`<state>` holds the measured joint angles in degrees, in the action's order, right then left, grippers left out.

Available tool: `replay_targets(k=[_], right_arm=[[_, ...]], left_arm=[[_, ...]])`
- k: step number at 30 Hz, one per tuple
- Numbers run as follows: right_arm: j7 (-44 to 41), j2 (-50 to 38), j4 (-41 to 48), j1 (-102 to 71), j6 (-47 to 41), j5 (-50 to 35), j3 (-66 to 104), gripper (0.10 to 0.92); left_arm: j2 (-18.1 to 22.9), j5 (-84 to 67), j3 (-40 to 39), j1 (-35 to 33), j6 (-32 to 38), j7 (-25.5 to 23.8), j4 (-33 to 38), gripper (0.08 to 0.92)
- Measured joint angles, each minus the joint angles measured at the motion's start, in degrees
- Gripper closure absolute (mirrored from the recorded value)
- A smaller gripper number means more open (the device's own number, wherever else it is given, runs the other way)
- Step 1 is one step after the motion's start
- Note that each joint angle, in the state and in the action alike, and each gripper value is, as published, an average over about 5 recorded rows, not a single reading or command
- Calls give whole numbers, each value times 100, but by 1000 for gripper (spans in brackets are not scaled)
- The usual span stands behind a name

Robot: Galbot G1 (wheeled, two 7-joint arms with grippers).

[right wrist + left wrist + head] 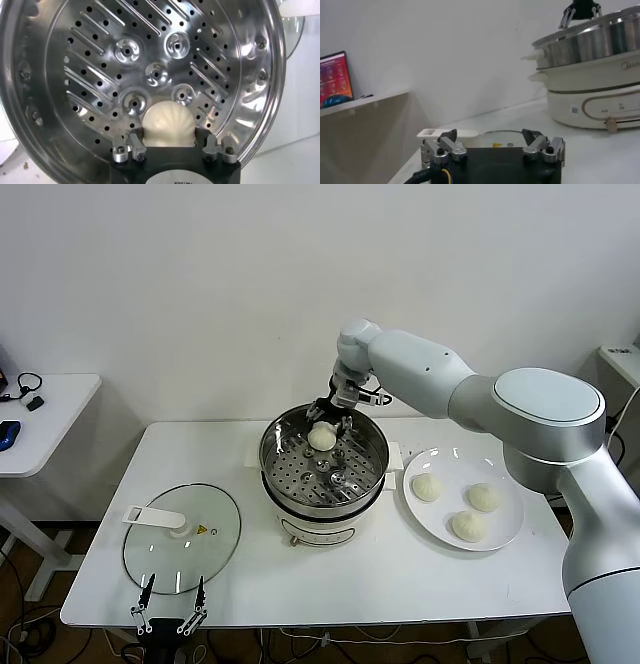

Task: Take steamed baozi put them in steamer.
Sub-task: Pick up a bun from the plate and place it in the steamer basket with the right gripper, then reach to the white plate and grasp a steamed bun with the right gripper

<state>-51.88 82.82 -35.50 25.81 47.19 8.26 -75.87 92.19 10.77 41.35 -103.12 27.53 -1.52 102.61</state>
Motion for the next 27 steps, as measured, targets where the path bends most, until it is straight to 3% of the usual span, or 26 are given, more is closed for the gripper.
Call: replay_targets(k=[3,10,27], right_arm=[[10,3,32,-11,0,7,17,333],[56,-27,37,10,0,-69,41,211],[-156,-310,-371,593,0,-1111,-477,203]], left_arm=[[0,4,-1,4,4,0,-4,177],[0,13,-2,-2,14,1,12,177],[0,86,-6,-103,44,6,113,177]])
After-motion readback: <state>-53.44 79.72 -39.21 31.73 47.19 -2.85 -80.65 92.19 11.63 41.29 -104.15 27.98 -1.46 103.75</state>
